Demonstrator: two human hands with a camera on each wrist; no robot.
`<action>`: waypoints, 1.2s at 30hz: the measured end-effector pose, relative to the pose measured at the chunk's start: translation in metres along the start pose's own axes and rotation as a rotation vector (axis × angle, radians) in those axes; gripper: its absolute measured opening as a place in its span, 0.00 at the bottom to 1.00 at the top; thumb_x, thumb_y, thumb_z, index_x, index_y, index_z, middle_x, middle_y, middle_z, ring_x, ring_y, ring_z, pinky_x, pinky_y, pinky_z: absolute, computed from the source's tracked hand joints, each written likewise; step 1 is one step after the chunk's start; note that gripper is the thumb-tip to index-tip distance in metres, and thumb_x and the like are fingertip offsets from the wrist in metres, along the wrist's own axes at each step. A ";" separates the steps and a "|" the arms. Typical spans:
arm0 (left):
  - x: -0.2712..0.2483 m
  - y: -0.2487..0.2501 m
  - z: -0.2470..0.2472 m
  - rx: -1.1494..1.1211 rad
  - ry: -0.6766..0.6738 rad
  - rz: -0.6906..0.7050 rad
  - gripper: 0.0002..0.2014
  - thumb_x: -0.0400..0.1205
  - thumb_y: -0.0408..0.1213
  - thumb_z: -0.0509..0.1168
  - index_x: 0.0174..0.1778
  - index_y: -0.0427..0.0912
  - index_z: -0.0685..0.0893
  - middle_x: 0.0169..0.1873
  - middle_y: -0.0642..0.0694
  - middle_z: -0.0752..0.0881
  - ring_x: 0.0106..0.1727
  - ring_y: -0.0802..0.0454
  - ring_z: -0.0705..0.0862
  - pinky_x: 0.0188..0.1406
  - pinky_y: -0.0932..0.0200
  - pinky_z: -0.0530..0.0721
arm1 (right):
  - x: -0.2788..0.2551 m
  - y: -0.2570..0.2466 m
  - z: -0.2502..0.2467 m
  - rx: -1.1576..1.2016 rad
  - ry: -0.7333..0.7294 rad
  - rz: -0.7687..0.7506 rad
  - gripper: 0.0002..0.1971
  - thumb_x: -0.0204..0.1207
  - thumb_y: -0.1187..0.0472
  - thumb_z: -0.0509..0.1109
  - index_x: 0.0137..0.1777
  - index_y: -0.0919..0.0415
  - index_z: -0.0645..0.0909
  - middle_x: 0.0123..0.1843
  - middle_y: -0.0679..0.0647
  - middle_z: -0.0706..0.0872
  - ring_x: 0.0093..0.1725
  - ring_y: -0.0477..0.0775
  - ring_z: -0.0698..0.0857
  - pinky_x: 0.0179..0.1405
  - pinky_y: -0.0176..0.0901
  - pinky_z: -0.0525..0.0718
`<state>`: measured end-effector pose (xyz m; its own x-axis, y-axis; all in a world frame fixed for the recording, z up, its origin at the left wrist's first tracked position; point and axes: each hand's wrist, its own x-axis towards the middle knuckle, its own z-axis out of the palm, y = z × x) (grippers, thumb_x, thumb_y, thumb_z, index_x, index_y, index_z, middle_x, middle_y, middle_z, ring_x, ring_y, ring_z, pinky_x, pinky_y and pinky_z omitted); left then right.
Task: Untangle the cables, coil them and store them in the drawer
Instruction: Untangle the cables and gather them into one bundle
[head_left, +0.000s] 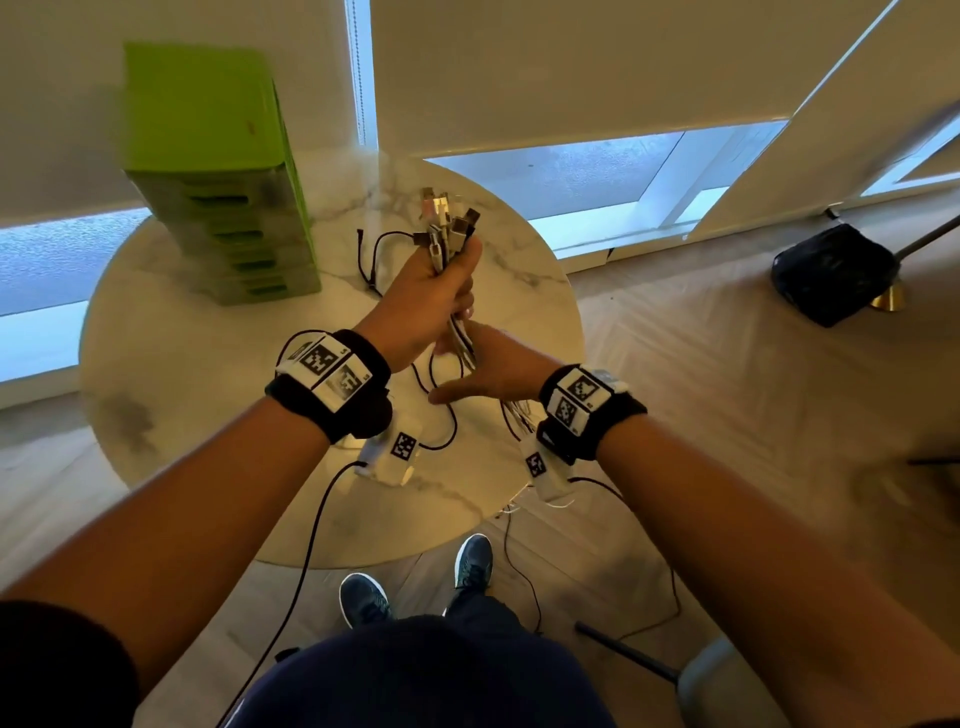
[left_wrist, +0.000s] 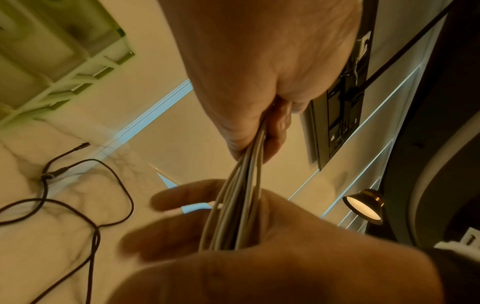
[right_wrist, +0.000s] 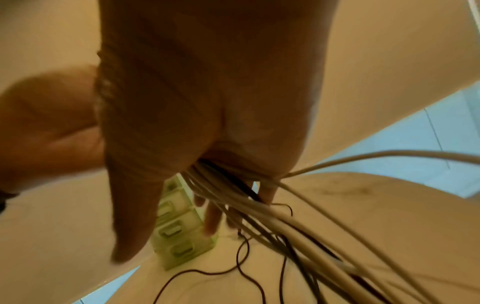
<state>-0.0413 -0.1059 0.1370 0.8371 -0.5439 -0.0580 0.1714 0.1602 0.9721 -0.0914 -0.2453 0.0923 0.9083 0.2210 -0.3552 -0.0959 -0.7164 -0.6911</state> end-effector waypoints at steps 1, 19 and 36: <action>-0.001 0.002 0.000 0.009 -0.001 0.003 0.15 0.93 0.45 0.59 0.39 0.48 0.68 0.33 0.40 0.54 0.34 0.43 0.54 0.35 0.53 0.68 | 0.004 0.002 0.006 0.072 0.003 -0.007 0.25 0.68 0.43 0.83 0.62 0.49 0.81 0.57 0.46 0.91 0.55 0.48 0.88 0.66 0.55 0.84; 0.018 0.033 0.054 -0.033 0.021 0.095 0.17 0.94 0.42 0.57 0.38 0.48 0.67 0.30 0.48 0.57 0.31 0.49 0.55 0.36 0.48 0.59 | -0.079 0.146 -0.011 -0.432 -0.150 0.321 0.34 0.70 0.50 0.84 0.70 0.60 0.72 0.66 0.60 0.84 0.64 0.64 0.84 0.62 0.56 0.83; -0.001 -0.006 0.030 0.076 0.515 0.016 0.17 0.93 0.42 0.59 0.36 0.49 0.69 0.28 0.50 0.61 0.28 0.54 0.61 0.29 0.58 0.67 | -0.025 0.098 -0.071 -0.034 -0.564 0.120 0.18 0.82 0.47 0.71 0.66 0.57 0.84 0.62 0.51 0.88 0.62 0.51 0.85 0.53 0.41 0.84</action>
<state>-0.0583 -0.1310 0.1382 0.9897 -0.0625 -0.1285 0.1340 0.0950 0.9864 -0.0951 -0.3676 0.0783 0.5334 0.4490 -0.7168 -0.1631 -0.7770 -0.6080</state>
